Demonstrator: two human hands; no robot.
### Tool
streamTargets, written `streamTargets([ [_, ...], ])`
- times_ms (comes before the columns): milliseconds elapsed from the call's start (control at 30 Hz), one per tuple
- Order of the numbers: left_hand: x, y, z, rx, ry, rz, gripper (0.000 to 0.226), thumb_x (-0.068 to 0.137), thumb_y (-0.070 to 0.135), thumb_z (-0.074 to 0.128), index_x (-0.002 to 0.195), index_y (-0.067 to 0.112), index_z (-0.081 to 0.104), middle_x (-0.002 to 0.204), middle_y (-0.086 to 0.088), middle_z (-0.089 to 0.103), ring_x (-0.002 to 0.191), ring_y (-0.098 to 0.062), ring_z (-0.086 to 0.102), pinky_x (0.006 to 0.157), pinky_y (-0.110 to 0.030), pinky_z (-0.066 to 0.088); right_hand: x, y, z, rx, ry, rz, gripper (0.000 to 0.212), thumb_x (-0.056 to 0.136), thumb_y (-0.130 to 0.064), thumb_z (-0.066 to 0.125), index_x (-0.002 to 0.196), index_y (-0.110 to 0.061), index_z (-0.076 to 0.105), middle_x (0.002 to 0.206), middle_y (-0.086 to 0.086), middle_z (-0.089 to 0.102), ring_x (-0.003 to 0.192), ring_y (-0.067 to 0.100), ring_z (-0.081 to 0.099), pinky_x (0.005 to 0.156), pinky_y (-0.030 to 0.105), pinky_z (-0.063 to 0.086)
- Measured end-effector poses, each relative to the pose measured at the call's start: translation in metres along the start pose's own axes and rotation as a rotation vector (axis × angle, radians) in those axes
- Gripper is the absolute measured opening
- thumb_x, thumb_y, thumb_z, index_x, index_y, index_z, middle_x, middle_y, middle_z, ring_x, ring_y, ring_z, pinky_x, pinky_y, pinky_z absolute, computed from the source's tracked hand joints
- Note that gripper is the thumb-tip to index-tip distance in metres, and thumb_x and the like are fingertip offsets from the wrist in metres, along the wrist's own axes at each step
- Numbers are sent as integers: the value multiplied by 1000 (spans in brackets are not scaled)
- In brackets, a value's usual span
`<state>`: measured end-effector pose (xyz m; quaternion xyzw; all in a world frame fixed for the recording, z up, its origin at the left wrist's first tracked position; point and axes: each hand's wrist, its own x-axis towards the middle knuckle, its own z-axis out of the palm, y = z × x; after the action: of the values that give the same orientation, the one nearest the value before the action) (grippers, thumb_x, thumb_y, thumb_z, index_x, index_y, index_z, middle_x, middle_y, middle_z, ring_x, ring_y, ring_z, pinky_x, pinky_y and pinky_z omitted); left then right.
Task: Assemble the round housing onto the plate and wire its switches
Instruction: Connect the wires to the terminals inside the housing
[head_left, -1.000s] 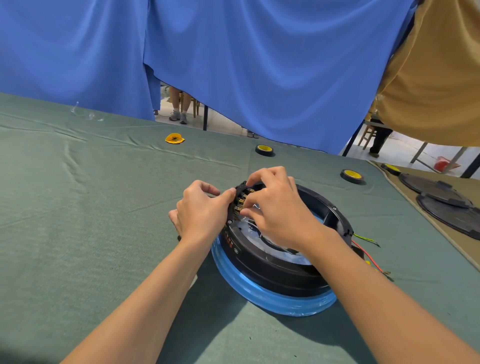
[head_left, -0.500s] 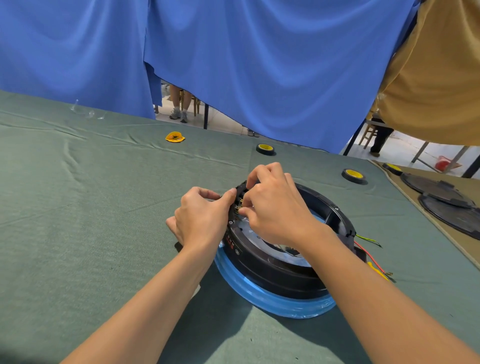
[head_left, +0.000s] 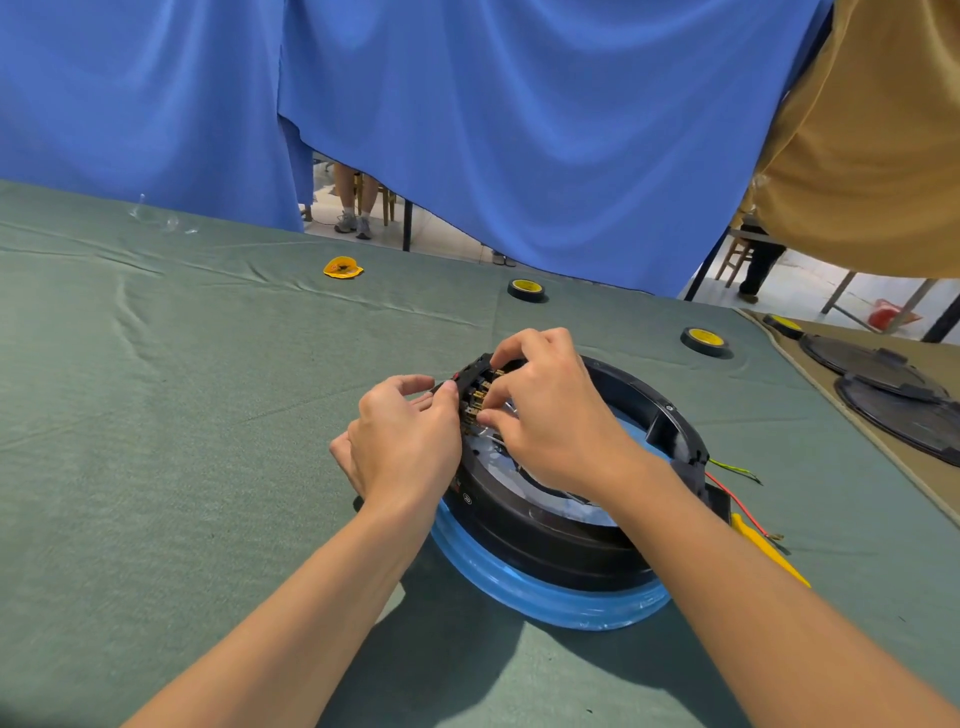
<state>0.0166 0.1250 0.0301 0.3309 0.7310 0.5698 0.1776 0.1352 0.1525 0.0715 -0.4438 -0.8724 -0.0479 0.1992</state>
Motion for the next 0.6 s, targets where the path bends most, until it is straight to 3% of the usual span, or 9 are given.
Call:
streamTargets([
  [133,-2,2,-1,3,1,-7,20,89,43,67,104,29,68,86,25,60,109,-20,61,101,-34,25,0,-4,1,-44,27,5,17,89,-30,68,95,-15,76,118,-4,49,116,16,31,98,33,34],
  [433,-6,4,0,-26,15,-19,21,88,42,66,103,27,70,85,23,59,110,-24,61,105,-37,29,1,-14,4,-95,57,8,16,89,-22,65,92,-9,73,113,-1,47,112,19,33,90,31,34],
  [600,-4,2,0,-50,9,8,12,89,41,66,96,33,61,75,20,64,90,-13,50,98,-33,25,4,-10,2,-28,-19,9,19,93,-26,62,98,-11,73,116,-1,47,115,20,33,94,32,35],
])
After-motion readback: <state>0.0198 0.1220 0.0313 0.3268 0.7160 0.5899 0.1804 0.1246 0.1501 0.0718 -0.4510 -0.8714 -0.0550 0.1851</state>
